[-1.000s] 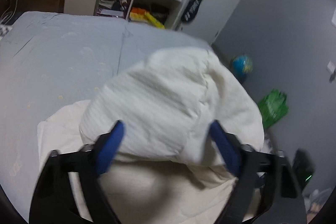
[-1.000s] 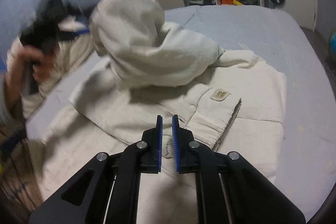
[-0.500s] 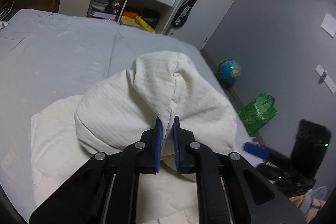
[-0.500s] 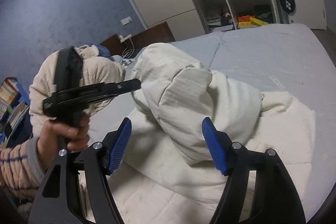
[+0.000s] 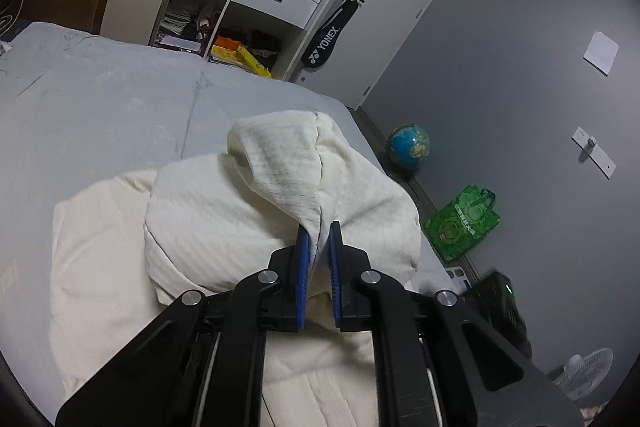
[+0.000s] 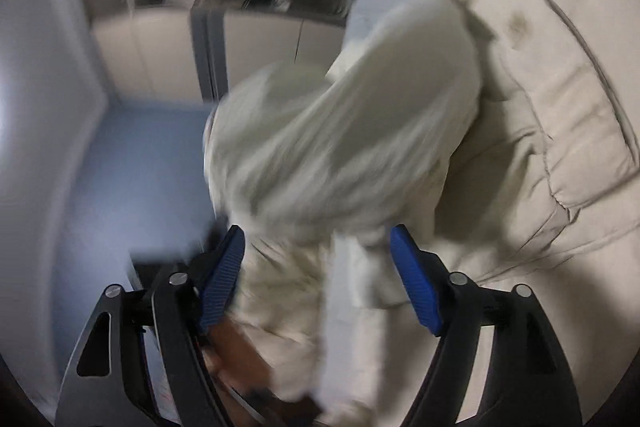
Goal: Fold large clothes
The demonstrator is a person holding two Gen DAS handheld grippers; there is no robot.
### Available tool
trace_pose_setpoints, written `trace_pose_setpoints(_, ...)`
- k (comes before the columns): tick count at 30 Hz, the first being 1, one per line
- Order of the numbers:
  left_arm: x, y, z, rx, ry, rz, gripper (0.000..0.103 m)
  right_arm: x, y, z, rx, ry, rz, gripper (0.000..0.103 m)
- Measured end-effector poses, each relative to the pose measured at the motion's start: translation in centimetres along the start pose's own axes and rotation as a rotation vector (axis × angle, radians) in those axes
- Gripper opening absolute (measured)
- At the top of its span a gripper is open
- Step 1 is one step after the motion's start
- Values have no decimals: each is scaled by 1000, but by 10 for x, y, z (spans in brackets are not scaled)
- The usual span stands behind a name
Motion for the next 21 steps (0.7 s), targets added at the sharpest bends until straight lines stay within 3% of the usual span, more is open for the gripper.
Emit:
trace_pose_setpoints(3, 22, 0, -11, 6, 12, -18, 9, -14, -7, 7, -23, -21, 101, 90)
trace_pose_setpoints(9, 58, 7, -21, -10, 54, -32, 9, -34, -12, 32, 74, 4, 168, 89)
trace_pose_setpoints(10, 62, 7, -20, -15, 61, -31, 8, -36, -10, 34, 73, -12, 171, 79)
trace_pose_setpoints(11, 68, 8, -20, -19, 70, -33, 7, -38, -7, 33, 71, -25, 163, 64)
trace_pose_setpoints(12, 69, 9, -19, -18, 74, -36, 1, -41, -1, 34, 78, -37, 137, 57)
trace_pose_setpoints(13, 72, 9, -18, -20, 80, -36, 0, -43, 5, 33, 83, -48, 105, 34)
trace_pose_setpoints(14, 73, 10, -16, -19, 86, -36, 0, -45, 11, 33, 86, -58, 73, 23)
trace_pose_setpoints(16, 75, 11, -15, -25, 97, -33, 0, -48, 23, 28, 97, -79, 0, 15)
trace_pose_setpoints(20, 73, 26, -9, -48, 125, -95, 3, -45, 18, 18, 138, -99, -34, 11)
trace_pose_setpoints(21, 71, 33, -11, -59, 124, -131, 28, -44, 12, 16, 152, -104, -27, 11)
Point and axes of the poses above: each gripper's, at about its wrist camera, not at the fingertips, and z roughly the way its jaws point, y to its left, x to its underside, the point moved 2 cm from there along z, roughly the way its jaws point, and after that the axes turned 8 degrees about -y, right-handed, at the moved point
